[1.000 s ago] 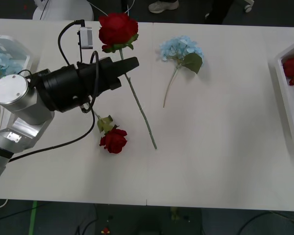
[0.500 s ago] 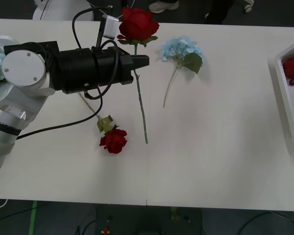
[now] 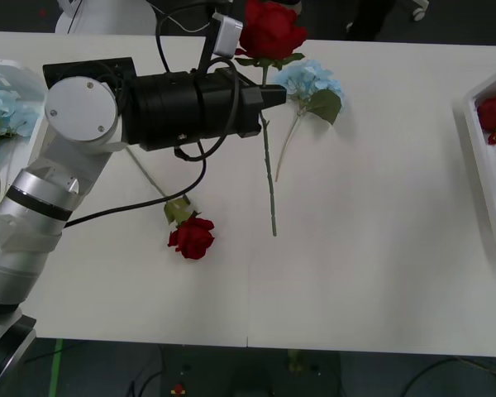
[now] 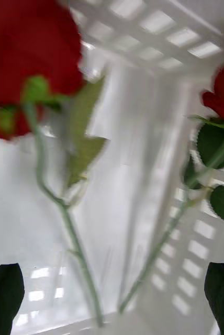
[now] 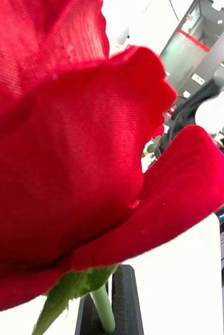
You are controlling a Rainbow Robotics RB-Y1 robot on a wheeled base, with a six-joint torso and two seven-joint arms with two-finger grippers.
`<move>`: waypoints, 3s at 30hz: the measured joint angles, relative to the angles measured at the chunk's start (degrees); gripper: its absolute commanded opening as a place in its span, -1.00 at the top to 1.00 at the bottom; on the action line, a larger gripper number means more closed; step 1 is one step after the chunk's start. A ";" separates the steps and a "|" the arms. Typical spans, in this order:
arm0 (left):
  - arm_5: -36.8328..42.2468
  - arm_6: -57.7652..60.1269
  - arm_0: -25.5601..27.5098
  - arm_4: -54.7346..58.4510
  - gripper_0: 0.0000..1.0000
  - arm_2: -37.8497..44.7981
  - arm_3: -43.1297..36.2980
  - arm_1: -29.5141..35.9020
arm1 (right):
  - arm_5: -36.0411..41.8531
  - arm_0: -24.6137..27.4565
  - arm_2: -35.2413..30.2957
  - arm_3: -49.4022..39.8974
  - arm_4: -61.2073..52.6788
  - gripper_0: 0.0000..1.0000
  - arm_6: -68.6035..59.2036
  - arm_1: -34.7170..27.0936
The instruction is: Put the red flowers into the right box and the blue flowers into the left box
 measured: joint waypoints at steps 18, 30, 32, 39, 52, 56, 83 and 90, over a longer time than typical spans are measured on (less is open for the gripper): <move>-0.25 6.57 -0.04 -5.78 1.00 0.00 0.12 -3.45 | 19.58 9.93 0.01 -26.41 -57.12 -1.00 0.58 -2.37; -0.70 7.07 -0.05 -5.83 1.00 0.00 0.19 -3.49 | 20.17 23.68 0.01 -40.65 -75.52 -1.00 0.63 -2.38; -1.19 7.12 -0.05 -5.83 1.00 0.00 0.21 -3.61 | 20.17 25.49 0.01 -43.01 -76.13 -1.00 0.64 -2.37; -4.37 7.31 -0.05 -5.83 1.00 -0.04 0.90 -4.61 | 20.17 29.89 0.01 -49.13 -76.19 -1.00 0.67 -0.43; -9.09 12.67 -0.05 -5.83 1.00 -2.96 1.08 -4.91 | 15.30 32.61 0.02 -55.07 -69.73 -1.00 0.67 10.81; -9.09 12.67 -0.05 -5.83 1.00 -2.96 1.09 -4.91 | 14.72 32.61 0.20 -55.94 -67.17 -1.00 0.67 12.73; -9.11 12.68 -0.05 -5.83 1.00 -3.03 1.17 -4.94 | 6.78 30.35 5.98 -56.56 -66.10 1.00 -5.07 18.19; -9.15 12.70 -0.05 -5.88 1.00 -3.22 1.23 -4.94 | 6.49 30.12 6.50 -56.56 -65.70 1.00 -5.87 18.19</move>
